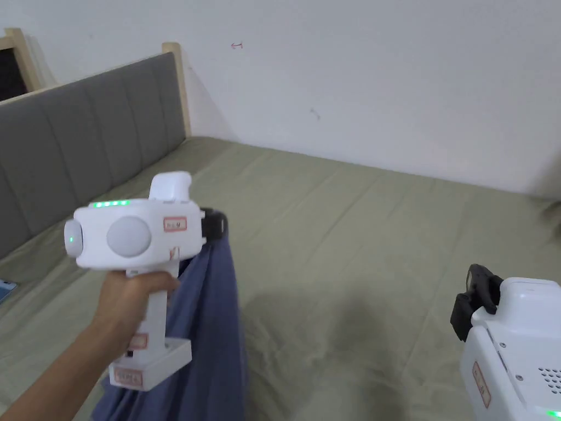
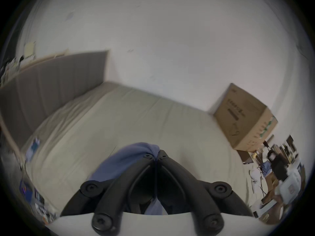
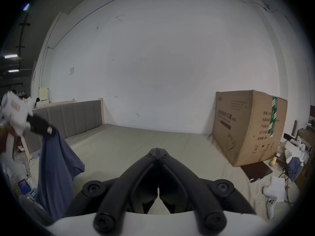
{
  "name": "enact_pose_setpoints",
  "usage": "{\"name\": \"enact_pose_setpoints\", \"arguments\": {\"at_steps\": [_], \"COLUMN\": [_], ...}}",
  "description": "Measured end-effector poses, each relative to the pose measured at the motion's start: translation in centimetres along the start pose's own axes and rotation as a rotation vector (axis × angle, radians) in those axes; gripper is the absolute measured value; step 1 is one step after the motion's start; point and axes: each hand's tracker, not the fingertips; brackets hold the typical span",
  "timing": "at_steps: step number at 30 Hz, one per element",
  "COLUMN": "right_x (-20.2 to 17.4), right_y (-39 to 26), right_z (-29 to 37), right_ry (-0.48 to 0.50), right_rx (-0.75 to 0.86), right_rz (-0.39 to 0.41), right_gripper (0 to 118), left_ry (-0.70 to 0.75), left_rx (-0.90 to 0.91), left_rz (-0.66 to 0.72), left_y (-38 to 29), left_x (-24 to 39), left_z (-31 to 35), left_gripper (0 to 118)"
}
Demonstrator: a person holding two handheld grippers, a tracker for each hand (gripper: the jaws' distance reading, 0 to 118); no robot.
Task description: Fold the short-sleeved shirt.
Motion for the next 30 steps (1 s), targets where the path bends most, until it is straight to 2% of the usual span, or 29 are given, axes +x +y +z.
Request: {"name": "enact_pose_setpoints", "arguments": {"at_steps": [6,12,20,24,30], "right_x": [3.9,7.5,11.2,11.8,11.3], "right_y": [1.2,1.4,0.4,-0.4,-2.2], "right_z": [2.5,5.0,7.0,7.1,6.4], "right_ry": [-0.096,-0.201,-0.298,-0.315,-0.298], "right_rx": [0.05,0.062,0.028,0.008,-0.032], "right_rz": [-0.009,0.011,0.035,0.027,-0.005], "right_gripper": [0,0,0,0,0], "left_ry": [-0.163,-0.302,-0.453,-0.435,-0.298], "left_rx": [0.07,0.02,-0.174,-0.308,-0.566], "left_rz": [-0.149,-0.234,-0.242,-0.258,-0.312], "left_y": [5.4,4.2,-4.0,-9.6,-19.8], "left_x": [9.5,16.7,21.5,21.3,19.4], "left_z": [0.1,-3.1,-8.1,-10.6,-16.2], "left_gripper": [1,1,1,1,1]}}
